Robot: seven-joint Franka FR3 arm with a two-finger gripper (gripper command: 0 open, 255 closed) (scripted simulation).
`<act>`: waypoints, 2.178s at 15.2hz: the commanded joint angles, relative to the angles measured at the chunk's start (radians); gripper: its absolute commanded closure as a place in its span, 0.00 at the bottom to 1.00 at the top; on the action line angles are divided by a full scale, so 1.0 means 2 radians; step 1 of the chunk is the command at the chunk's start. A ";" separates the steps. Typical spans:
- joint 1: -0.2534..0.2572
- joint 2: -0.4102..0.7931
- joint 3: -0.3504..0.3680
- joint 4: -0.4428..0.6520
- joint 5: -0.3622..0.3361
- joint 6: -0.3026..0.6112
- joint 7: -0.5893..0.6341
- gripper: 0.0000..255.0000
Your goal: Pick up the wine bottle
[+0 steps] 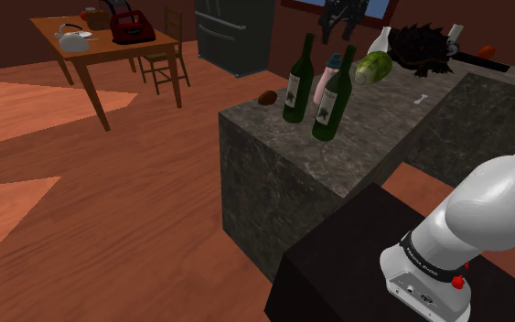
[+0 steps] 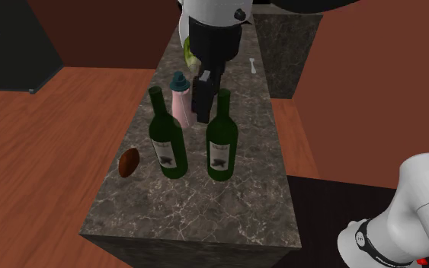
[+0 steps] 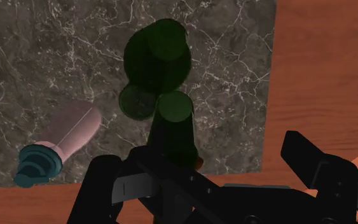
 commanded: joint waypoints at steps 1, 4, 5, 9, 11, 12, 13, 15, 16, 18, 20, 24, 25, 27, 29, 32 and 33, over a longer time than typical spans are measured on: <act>-0.003 0.047 -0.008 0.052 0.005 -0.013 -0.013 0.00; -0.008 0.119 -0.016 0.139 0.015 -0.036 -0.029 0.00; -0.010 0.145 -0.019 0.171 0.019 -0.046 -0.035 0.00; -0.024 0.256 -0.026 0.322 0.037 -0.100 -0.054 0.00; -0.024 0.249 -0.025 0.298 0.036 -0.083 -0.053 0.00; -0.023 0.246 -0.025 0.287 0.035 -0.075 -0.053 0.00; -0.023 0.244 -0.025 0.276 0.035 -0.067 -0.052 0.00; -0.022 0.239 -0.024 0.255 0.034 -0.051 -0.052 0.00; -0.021 0.237 -0.024 0.245 0.034 -0.043 -0.052 0.00; -0.021 0.235 -0.024 0.240 0.033 -0.039 -0.052 0.00; -0.021 0.235 -0.024 0.239 0.033 -0.038 -0.051 1.00; -0.021 0.235 -0.024 0.239 0.033 -0.038 -0.051 1.00; -0.021 0.235 -0.024 0.239 0.033 -0.038 -0.051 1.00; -0.021 0.235 -0.024 0.239 0.033 -0.038 -0.051 1.00; -0.021 0.235 -0.024 0.240 0.033 -0.039 -0.052 1.00; -0.022 0.242 -0.025 0.270 0.035 -0.062 -0.052 1.00; -0.023 0.245 -0.025 0.280 0.035 -0.070 -0.053 1.00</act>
